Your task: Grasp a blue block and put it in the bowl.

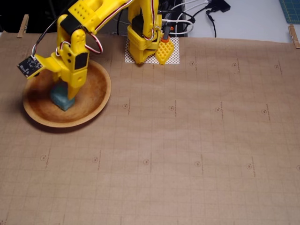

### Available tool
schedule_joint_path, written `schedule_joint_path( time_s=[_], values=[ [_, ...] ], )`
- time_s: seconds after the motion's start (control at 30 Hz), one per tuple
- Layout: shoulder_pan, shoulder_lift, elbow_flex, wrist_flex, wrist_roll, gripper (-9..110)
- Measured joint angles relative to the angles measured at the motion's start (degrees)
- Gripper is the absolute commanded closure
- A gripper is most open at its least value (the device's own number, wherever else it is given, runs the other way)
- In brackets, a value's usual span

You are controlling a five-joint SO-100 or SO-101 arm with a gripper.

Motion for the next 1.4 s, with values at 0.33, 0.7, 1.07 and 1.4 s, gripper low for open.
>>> schedule_joint_path(
  time_s=[0.33,0.7,1.07,1.4],
  values=[
    [0.0,8.44,0.0,6.06,-0.79,55],
    [0.0,18.81,0.0,9.32,-2.81,54],
    [-9.05,35.86,-4.48,16.08,-2.81,54],
    [-28.56,44.56,-10.2,25.05,1.49,54]
  ],
)
